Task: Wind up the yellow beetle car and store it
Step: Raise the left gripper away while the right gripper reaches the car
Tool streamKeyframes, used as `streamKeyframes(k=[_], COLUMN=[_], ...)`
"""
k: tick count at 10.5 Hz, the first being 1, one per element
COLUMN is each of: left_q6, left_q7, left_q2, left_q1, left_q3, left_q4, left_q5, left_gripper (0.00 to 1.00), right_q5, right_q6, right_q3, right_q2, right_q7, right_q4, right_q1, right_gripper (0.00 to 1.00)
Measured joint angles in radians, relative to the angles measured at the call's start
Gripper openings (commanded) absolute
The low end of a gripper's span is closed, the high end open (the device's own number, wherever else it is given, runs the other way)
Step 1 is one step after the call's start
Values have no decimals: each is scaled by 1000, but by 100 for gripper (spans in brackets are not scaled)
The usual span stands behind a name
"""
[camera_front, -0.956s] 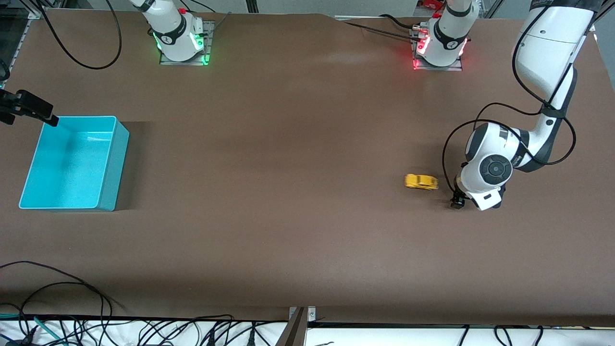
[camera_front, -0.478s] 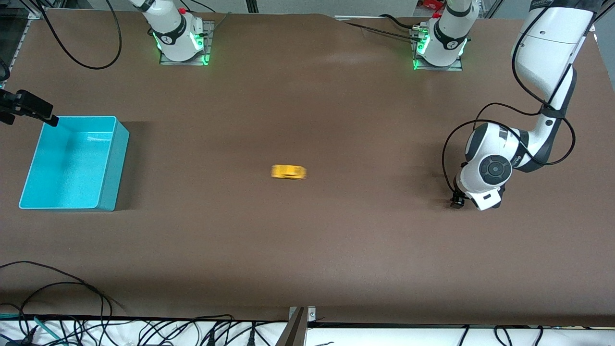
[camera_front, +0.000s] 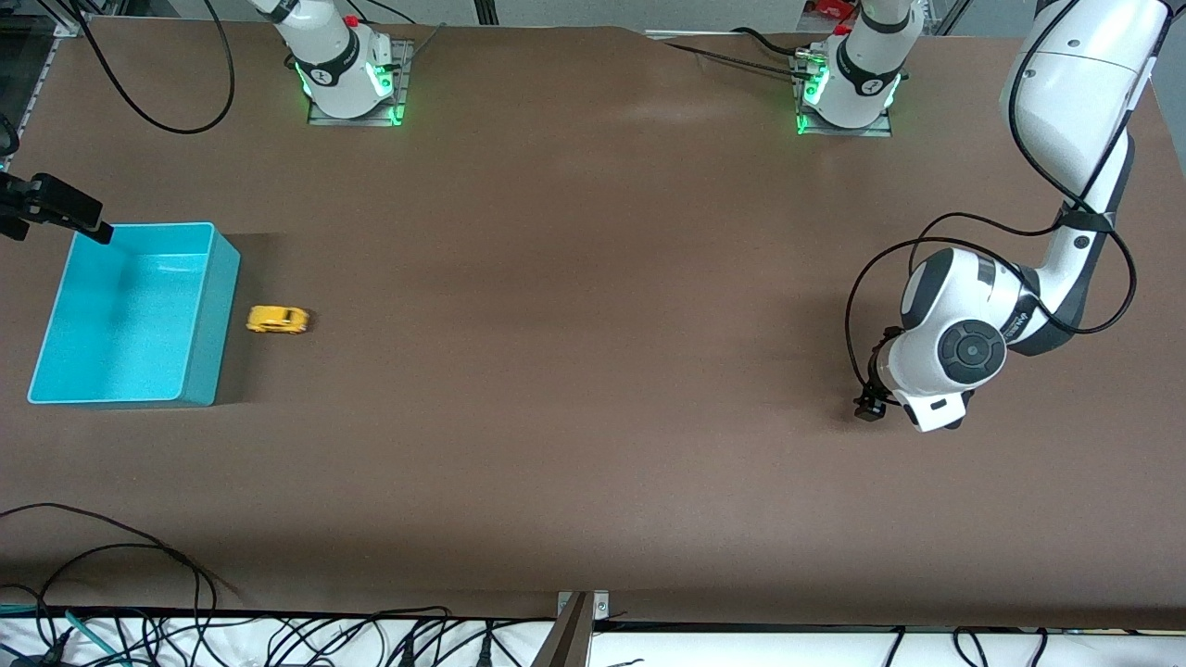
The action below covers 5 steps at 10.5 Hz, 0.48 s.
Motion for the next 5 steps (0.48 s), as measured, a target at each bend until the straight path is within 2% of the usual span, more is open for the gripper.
streamKeyframes(k=[5], left_q6=[-18], left_q7=[5], left_q2=[9], left_q1=[4], left_q3=[0], left_q4=[43], left_q5=[0], left_gripper=[100], right_q5=[0], right_q6=[0], right_q3=[0], right_q2=[0], right_q7=[0], right_q4=[0], right_q1=[0], right_gripper=[100])
